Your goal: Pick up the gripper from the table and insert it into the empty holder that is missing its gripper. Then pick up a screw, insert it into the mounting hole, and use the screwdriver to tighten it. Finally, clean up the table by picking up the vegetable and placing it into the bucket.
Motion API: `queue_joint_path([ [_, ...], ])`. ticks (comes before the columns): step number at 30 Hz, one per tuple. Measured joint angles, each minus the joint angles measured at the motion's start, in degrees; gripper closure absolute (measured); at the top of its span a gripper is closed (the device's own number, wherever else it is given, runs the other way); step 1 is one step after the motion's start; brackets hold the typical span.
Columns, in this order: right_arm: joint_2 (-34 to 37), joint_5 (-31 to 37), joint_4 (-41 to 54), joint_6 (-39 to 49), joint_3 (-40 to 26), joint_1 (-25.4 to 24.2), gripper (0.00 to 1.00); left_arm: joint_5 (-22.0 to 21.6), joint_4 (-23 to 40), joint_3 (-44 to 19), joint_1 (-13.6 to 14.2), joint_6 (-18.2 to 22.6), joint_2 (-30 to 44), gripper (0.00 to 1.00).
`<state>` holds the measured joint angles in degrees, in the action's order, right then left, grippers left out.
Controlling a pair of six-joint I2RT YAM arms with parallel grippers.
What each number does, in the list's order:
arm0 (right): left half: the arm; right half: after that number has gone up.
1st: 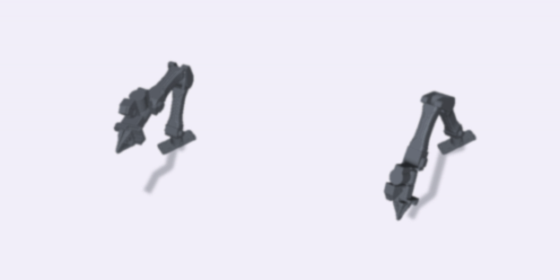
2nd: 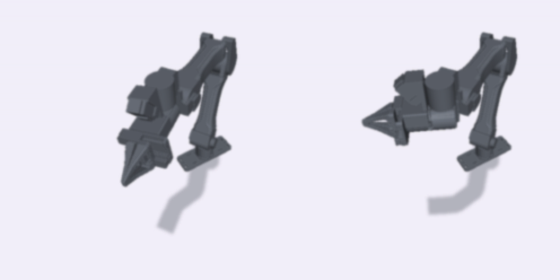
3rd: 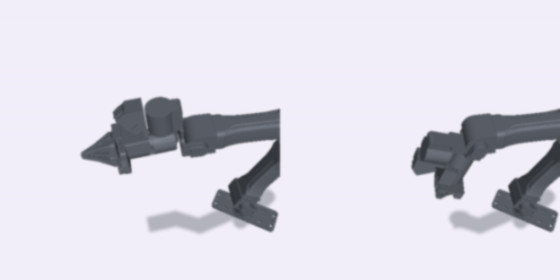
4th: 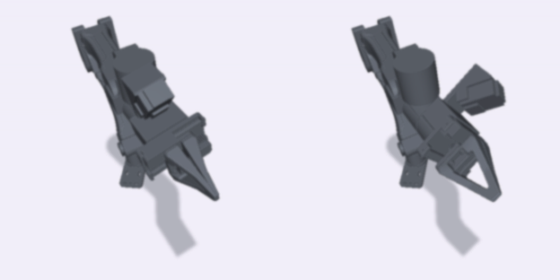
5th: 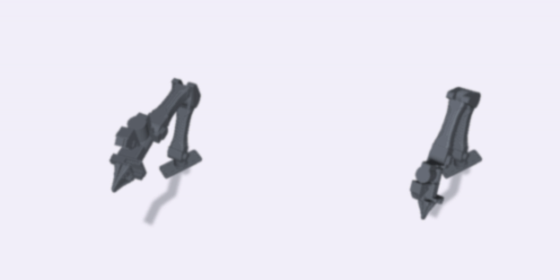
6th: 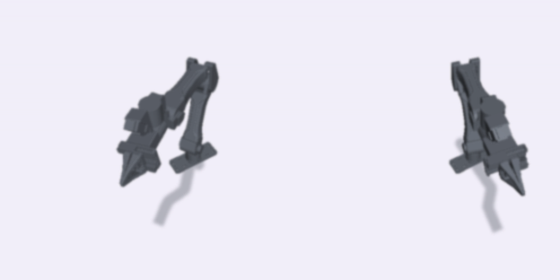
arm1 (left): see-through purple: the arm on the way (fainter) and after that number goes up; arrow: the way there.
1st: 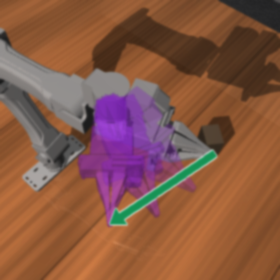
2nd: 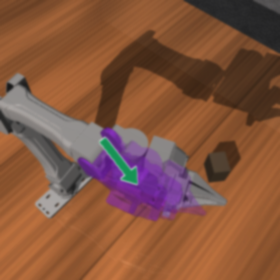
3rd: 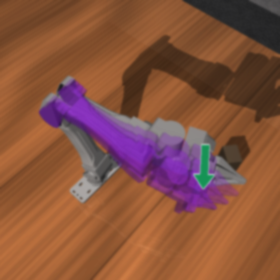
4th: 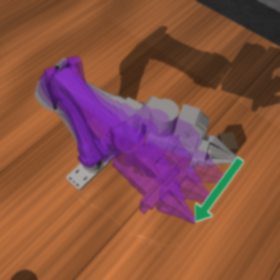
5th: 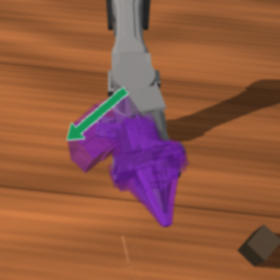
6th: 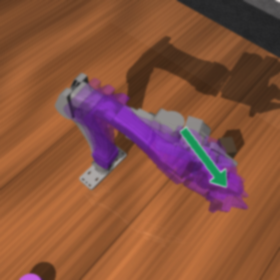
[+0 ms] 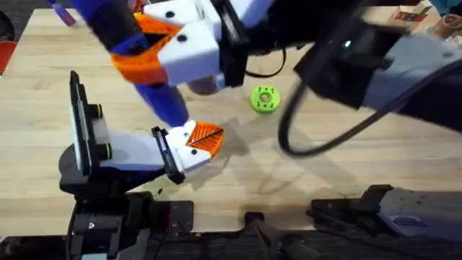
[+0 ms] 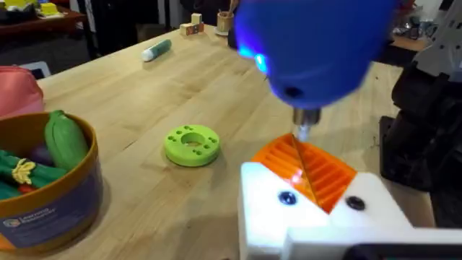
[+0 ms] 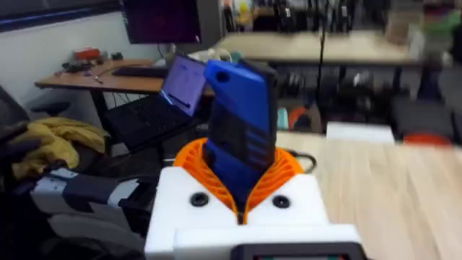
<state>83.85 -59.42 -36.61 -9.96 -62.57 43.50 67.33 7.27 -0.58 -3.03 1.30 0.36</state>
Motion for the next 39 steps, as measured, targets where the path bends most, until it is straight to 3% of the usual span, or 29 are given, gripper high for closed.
queue_joint_path([
  [3, 0.0, 0.2, 15.3, 3.0, -4.8, -2.3, 0.978, 0.0, 0.0, 0.0, 0.0, 0.0, 0.0, 0.981],
  [7, 0.0, 5.2, 44.0, 11.5, -14.4, -6.4, 0.978, 0.0, 0.0, 0.0, 0.0, 0.0, 0.0, 0.981],
  [10, 0.0, 13.9, 63.0, 19.7, -22.2, -9.5, 0.978, 0.0, 0.0, 0.0, 0.0, 0.0, 0.0, 0.981],
  [13, 0.0, 23.0, 73.9, 26.9, -28.1, -12.1, 0.978, 0.0, 0.0, 0.0, 0.0, 0.0, 0.0, 0.981],
  [20, -1.2, 43.0, 90.3, 45.1, -31.5, -18.1, 0.978, 0.0, 0.0, 0.0, 0.0, 0.0, 0.0, 0.981],
  [28, 4.5, 58.2, 104.6, 58.1, -31.5, -22.5, 0.978, 0.0, 0.0, 0.0, 0.0, 0.0, 0.0, 0.981],
  [39, 18.7, 64.3, 100.7, 61.1, -31.5, -31.0, 0.978, 0.0, 0.0, 0.0, 0.0, 0.0, 0.0, 0.981],
])
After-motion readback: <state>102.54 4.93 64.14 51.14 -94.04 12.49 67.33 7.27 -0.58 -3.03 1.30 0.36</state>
